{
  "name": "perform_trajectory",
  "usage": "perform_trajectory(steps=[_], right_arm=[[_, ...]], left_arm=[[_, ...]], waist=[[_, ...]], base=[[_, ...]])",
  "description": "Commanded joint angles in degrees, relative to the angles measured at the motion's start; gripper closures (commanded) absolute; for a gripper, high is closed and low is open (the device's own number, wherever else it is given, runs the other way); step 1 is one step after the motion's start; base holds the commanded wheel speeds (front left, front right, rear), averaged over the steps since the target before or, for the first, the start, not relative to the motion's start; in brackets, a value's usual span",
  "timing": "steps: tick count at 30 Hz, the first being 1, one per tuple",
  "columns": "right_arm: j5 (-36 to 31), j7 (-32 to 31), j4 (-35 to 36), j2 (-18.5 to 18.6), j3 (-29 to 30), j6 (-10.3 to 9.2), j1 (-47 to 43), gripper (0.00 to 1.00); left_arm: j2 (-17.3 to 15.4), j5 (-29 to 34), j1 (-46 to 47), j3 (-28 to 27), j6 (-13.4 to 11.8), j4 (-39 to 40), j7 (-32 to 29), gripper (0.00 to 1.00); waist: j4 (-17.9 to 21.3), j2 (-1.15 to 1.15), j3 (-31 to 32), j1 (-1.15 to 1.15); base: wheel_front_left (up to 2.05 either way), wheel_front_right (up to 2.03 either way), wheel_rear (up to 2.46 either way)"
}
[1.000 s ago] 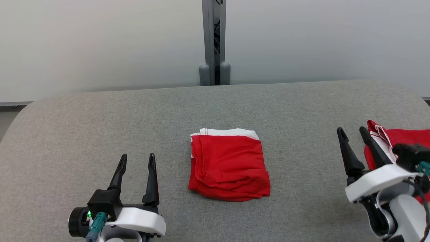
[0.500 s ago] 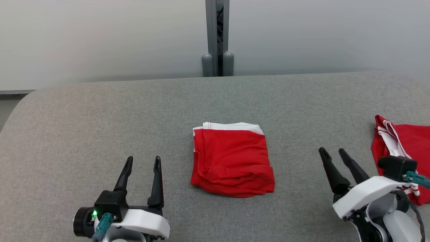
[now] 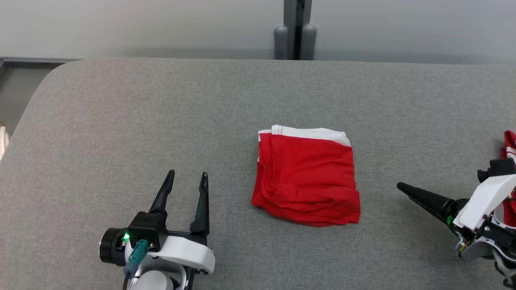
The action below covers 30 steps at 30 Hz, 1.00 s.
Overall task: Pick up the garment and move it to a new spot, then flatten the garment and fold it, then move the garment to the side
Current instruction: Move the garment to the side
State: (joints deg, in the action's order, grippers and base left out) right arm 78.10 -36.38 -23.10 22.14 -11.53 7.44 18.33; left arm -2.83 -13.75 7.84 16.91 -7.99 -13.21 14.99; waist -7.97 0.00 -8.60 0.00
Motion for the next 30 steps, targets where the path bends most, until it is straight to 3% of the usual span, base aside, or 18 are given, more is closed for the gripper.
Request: perform_trajectory(steps=[1, 9, 15, 30], right_arm=[[1.03, -1.43, -0.90, 0.73, 0.59, 0.10, 1.54, 0.00], [0.98, -5.29, -7.52, 1.51, 0.64, 0.11, 6.58, 0.00], [-0.11, -7.65, -10.04, 0.01, -1.43, 0.06, 8.55, 0.00], [-1.41, -11.61, -11.23, -4.58, -5.31, 0.05, 9.14, 0.00]], left_arm=[[-0.22, 0.23, 1.40, 0.24, -0.09, 0.02, 0.20, 0.00], [-0.20, -0.25, 2.86, 1.60, -0.85, 0.38, 0.20, 0.00], [-0.20, -1.06, 3.45, 2.19, -1.54, 0.54, 0.21, 0.00], [-0.19, -1.46, 3.56, 2.29, -2.10, 0.23, 0.20, 0.00]], waist=[[-2.65, 0.00, -2.53, 0.00], [-7.48, 0.00, -6.27, 0.00], [-9.84, 0.00, -7.56, 0.00], [-11.04, 0.00, -7.80, 0.00]], base=[[0.00, 0.00, 0.00], [0.00, 0.00, 0.00], [0.00, 0.00, 0.00], [0.00, 0.00, 0.00]])
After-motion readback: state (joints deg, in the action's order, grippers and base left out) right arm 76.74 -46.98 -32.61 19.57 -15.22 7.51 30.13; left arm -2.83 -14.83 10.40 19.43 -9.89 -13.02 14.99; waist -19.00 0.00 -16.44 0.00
